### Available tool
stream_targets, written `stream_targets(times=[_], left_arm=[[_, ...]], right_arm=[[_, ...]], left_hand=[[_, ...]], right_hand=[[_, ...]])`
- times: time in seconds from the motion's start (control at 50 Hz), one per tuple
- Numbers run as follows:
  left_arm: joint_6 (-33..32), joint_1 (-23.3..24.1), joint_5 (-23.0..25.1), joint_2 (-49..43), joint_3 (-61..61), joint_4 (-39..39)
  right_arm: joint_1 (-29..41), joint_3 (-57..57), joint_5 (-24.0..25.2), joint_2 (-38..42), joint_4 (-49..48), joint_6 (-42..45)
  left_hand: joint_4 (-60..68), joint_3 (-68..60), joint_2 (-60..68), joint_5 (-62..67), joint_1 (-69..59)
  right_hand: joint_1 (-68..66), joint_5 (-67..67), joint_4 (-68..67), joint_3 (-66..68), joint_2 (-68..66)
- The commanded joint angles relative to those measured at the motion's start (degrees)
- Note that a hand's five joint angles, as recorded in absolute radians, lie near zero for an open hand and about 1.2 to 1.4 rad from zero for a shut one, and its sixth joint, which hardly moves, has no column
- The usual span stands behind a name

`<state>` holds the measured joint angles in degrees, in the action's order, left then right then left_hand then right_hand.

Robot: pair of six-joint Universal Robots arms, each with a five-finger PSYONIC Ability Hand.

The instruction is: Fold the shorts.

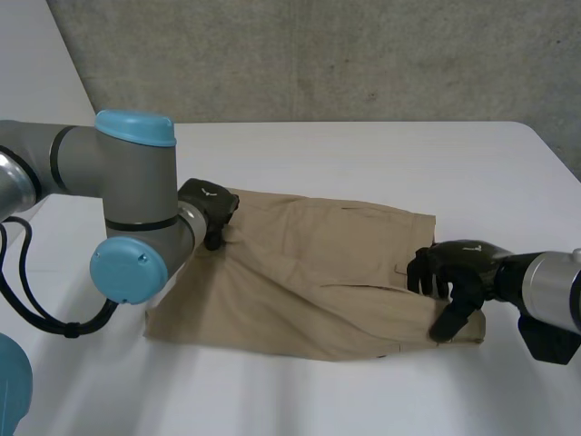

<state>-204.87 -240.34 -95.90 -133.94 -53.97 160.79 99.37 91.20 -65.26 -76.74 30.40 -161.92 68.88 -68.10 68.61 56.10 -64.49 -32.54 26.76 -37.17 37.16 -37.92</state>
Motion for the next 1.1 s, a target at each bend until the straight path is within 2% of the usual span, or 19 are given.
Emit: stream_targets(times=[0.02, 0.1, 0.14, 0.22, 0.36, 0.46, 0.52, 0.6, 0.68, 0.7, 0.72, 0.74, 0.78, 0.8, 0.82, 0.84, 0.96, 1.08, 1.1], left_arm=[[-0.3, -0.3, 0.4, -0.1, 1.2, 0.2], [-0.3, -0.3, 0.3, -1.1, 4.4, 0.8], [-0.2, -0.4, 0.2, -2.5, 6.9, 1.7], [-0.4, -0.7, 0.1, -5.7, 11.7, 5.2], [-0.7, -2.8, -0.2, -11.1, 17.5, 14.6], [-0.8, -3.0, -0.5, -14.4, 20.0, 21.0], [-1.4, -3.4, -0.5, -16.4, 21.1, 24.4], [-2.7, -4.5, -0.2, -18.0, 21.8, 26.9], [-3.6, -4.5, 0.5, -19.6, 21.8, 27.7], [-3.6, -4.5, 0.5, -20.0, 21.8, 27.7], [-3.5, -4.3, 0.5, -20.3, 21.7, 27.8], [-3.5, -4.3, 0.5, -20.5, 21.6, 27.8], [-3.4, -4.3, 0.5, -20.6, 21.5, 28.0], [-3.2, -4.1, 0.3, -20.6, 21.6, 28.5], [-3.1, -4.0, 0.3, -20.6, 21.6, 29.0], [-3.0, -4.0, 0.2, -20.5, 21.7, 29.7], [-2.1, -3.4, -0.6, -17.5, 21.0, 31.9], [1.1, -2.6, -0.4, -9.1, 14.1, 30.7], [2.5, -2.7, -0.3, -5.2, 10.0, 30.2]], right_arm=[[0.7, -3.2, -2.0, 3.3, -12.4, 0.0], [0.8, -9.5, -7.5, 6.1, -21.1, 0.2], [1.1, -13.7, -10.8, 9.9, -22.0, 0.7], [4.5, -21.3, -14.2, 17.5, -22.1, 1.7], [8.6, -30.0, -15.9, 28.1, -23.1, 6.4], [9.8, -34.2, -19.1, 35.1, -31.8, 8.3], [10.8, -34.2, -21.1, 36.2, -38.6, 9.3], [11.0, -34.0, -21.4, 37.2, -44.7, 10.8], [11.0, -34.4, -21.2, 39.1, -46.8, 11.5], [11.0, -34.4, -21.1, 39.4, -47.0, 11.5], [11.1, -34.5, -21.0, 39.7, -47.0, 11.5], [11.0, -34.5, -20.9, 40.3, -47.0, 11.5], [11.1, -34.6, -21.0, 41.0, -47.3, 11.6], [11.0, -34.7, -21.1, 41.3, -47.4, 11.6], [11.0, -35.1, -21.6, 42.0, -47.9, 11.5], [11.0, -35.4, -21.7, 42.3, -48.3, 11.5], [11.0, -35.5, -23.1, 39.9, -49.6, 10.1], [10.3, -30.5, -23.5, 26.5, -48.2, 1.6], [10.3, -29.4, -23.2, 24.8, -47.6, 0.7]], left_hand=[[11.1, -11.9, 11.4, 13.9, -15.5], [11.1, -11.9, 11.4, 13.9, -15.5], [11.1, -11.9, 11.4, 13.9, -15.5], [11.1, -11.9, 11.4, 13.9, -15.5], [11.1, -11.9, 11.4, 13.9, -15.5], [11.1, -11.9, 11.4, 13.9, -15.5], [11.1, -11.9, 11.4, 13.9, -15.5], [11.1, -11.9, 11.4, 13.9, -15.5], [11.1, -11.9, 11.4, 13.9, -15.5], [11.1, -11.9, 11.4, 13.9, -15.5], [11.1, -11.9, 11.4, 13.9, -15.5], [3.1, -3.9, 3.4, 5.9, -7.5], [-25.9, 25.1, -25.6, -23.1, 21.5], [-58.9, 58.1, -58.6, -56.1, 54.5], [-58.9, 58.1, -58.6, -56.1, 54.5], [-55.7, 54.9, -55.4, -52.9, 51.3], [-58.9, 58.1, -58.6, -56.1, 54.5], [-58.9, 58.1, -58.6, -56.1, 54.5], [-58.9, 58.1, -58.6, -56.1, 54.5]], right_hand=[[-47.5, 43.2, -42.8, 42.8, -42.1], [-47.5, 43.2, -42.8, 42.8, -42.1], [-47.5, 43.2, -42.8, 42.8, -42.1], [-47.5, 43.2, -42.8, 42.8, -42.1], [-47.5, 43.2, -42.8, 42.8, -42.1], [-47.5, 43.2, -42.8, 42.8, -42.1], [-47.5, 43.2, -42.8, 42.8, -42.1], [-47.5, 43.2, -42.8, 42.8, -42.1], [-47.5, 43.2, -42.8, 42.8, -42.1], [-45.9, 41.6, -41.2, 41.2, -40.5], [-36.2, 32.0, -31.5, 31.6, -30.8], [-11.9, 7.7, -7.3, 7.3, -6.6], [6.6, -10.8, 11.2, -11.2, 11.9], [13.8, -18.0, 18.4, -18.4, 19.2], [22.5, -26.8, 27.2, -27.2, 27.9], [22.5, -26.8, 27.2, -27.2, 27.9], [22.5, -26.8, 27.2, -27.2, 27.9], [22.5, -26.8, 27.2, -27.2, 27.9], [22.5, -26.8, 27.2, -27.2, 27.9]])
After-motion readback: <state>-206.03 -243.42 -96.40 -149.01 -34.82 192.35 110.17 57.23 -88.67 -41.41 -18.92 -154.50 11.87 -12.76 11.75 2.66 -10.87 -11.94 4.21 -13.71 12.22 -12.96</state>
